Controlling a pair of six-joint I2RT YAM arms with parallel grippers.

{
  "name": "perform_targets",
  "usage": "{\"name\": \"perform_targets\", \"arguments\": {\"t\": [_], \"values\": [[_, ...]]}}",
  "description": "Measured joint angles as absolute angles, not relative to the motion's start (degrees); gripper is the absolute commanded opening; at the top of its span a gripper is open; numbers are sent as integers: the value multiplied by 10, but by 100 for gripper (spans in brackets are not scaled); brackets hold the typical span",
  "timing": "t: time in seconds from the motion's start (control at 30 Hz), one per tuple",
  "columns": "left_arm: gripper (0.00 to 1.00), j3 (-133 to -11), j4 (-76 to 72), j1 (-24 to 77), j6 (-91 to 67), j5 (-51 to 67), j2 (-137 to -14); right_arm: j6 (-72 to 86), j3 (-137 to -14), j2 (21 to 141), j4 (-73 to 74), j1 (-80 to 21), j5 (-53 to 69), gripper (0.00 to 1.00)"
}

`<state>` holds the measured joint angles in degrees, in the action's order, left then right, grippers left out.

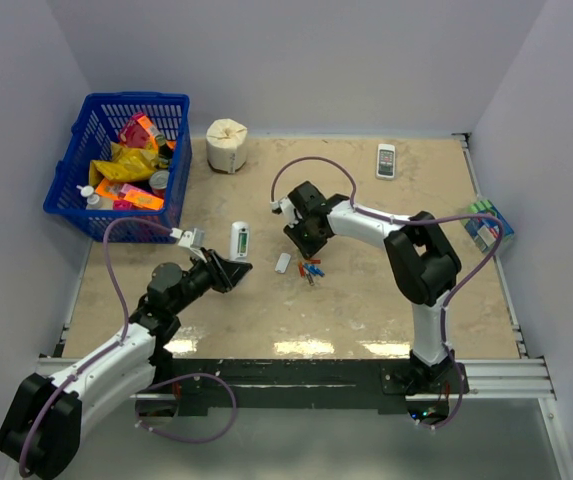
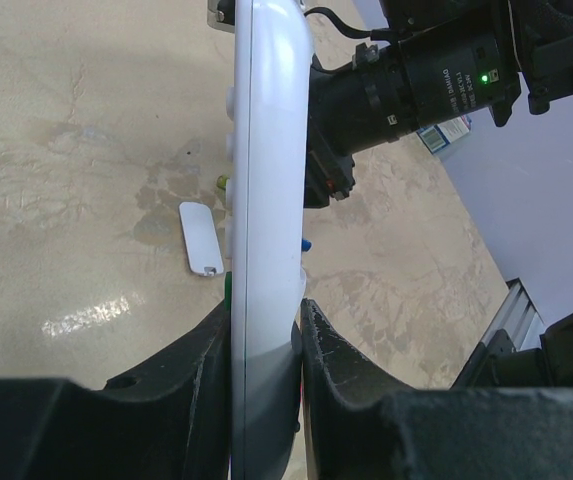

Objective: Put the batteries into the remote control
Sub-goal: Pick up the battery from the center of the board, then load the battery into the remote control.

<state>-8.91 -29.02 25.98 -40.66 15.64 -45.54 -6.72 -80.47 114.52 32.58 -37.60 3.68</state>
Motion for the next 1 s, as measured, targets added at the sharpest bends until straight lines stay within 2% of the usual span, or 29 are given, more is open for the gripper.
{"name": "perform_targets", "arguments": {"t": [0.23,0.37,0.57,0.83,1.0], "values": [[0,-89,-290,260,-407,159,-455,-72,-802,1145,324,-385,19,4],[0,-89,-290,260,-407,162,-455,-72,-802,1145,320,-387,14,0],[0,-89,-295,260,-409,165,-462,-57,-801,1131,317,-389,25,0],[0,-89,-335,260,-424,167,-487,12,-804,995,317,-403,56,0],[0,-84,-368,260,-429,172,-514,69,-828,945,317,-454,76,0]]}}
